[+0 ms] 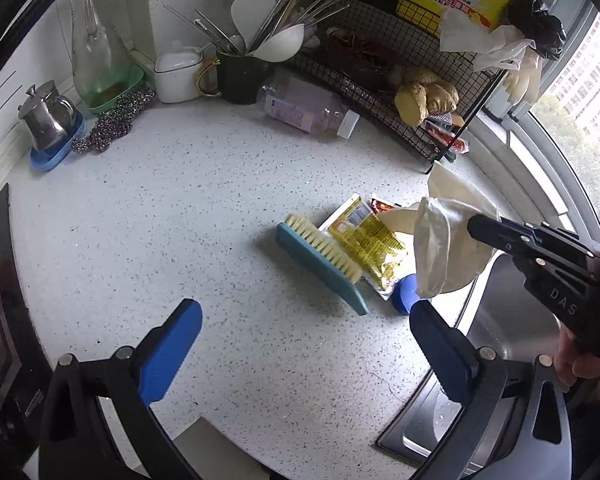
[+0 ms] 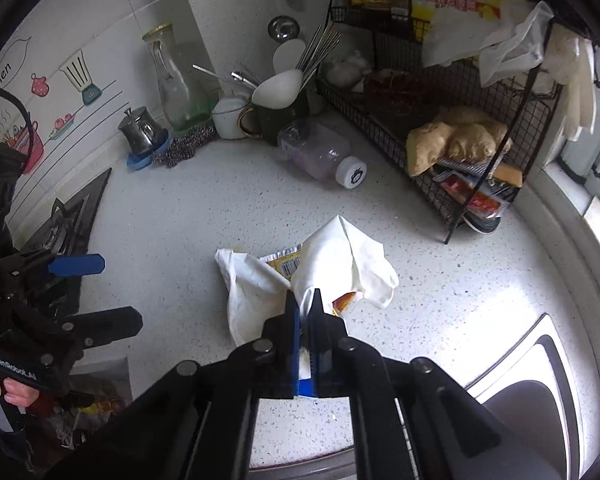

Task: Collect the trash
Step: 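Grasp the white glove with the right gripper and lift it, then grasp the blue-handled brush with the left gripper while the right holds the glove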

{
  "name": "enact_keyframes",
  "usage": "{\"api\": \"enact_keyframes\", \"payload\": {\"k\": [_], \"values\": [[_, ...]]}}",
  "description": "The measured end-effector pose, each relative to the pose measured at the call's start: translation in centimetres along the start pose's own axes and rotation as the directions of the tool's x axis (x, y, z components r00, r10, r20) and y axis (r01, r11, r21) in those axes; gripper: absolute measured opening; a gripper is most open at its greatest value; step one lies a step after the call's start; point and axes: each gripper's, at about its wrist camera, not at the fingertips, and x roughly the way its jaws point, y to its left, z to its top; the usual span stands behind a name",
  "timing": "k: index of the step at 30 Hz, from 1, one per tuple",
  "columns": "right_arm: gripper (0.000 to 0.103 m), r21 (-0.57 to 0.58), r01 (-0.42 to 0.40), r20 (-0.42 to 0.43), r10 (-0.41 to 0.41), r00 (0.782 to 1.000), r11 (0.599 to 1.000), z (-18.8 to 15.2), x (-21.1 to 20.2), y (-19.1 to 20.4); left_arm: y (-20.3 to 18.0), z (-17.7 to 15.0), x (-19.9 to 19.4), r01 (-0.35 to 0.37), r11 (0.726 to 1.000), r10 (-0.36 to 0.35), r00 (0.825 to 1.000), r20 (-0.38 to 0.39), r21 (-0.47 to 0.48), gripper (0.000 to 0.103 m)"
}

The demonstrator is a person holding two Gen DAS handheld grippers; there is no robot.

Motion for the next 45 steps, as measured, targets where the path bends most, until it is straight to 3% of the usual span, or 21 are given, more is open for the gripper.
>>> {"api": "enact_keyframes", "payload": {"k": [7,13,17,23,30,36,39,41,45], "values": [[0.003,0.053,0.055,0.046,-0.058,0.997,0.997,0.3,-1.8,-2.7,-1.8,0.4,1.0,0.015,0.999,-0.014,1.0,-0.024,0.039,0.103],[0.003,0.033,0.15,0.057,-0.152,0.987,0.988,-0.2,-1.4,-3.6,-2.0,0.9,3.5,0.013,1.0,-0.013,0.997,-0.073,-0.003,0.103],[0.003,0.036,0.119,0.012,-0.119,0.993,0.992,-0.8,0.5,-4.0,-2.3,1.0,6.0,-0.04,0.999,0.04,0.993,-0.112,0.004,0.1],[0.003,0.04,0.075,-0.05,-0.073,0.996,0.996,-1.4,3.4,-3.9,-2.2,1.0,8.9,-0.028,0.999,0.024,0.987,-0.159,-0.024,0.09],[0.003,0.058,0.045,-0.073,-0.041,0.997,0.997,-0.6,4.6,-3.5,-0.8,1.8,12.2,-0.038,0.997,0.025,0.98,-0.199,-0.061,0.086],[0.003,0.054,0.011,-0.105,-0.006,0.994,0.998,-1.0,6.1,-3.1,-0.6,2.3,13.8,-0.059,0.997,0.048,0.977,-0.209,-0.046,0.069],[0.003,0.059,0.007,-0.12,0.0,0.993,0.998,-1.2,6.8,-3.0,-1.0,2.5,13.9,-0.08,0.997,0.076,0.977,-0.198,-0.011,0.052],[0.003,0.06,0.005,-0.125,0.002,0.992,0.998,-1.1,7.2,-2.8,-1.2,2.6,13.9,-0.084,0.996,0.083,0.978,-0.191,0.003,0.032],[0.003,0.066,0.008,-0.118,0.0,0.993,0.998,-0.9,6.9,-2.9,-1.9,2.4,13.8,-0.09,0.995,0.096,0.977,-0.191,0.037,0.025]]}}
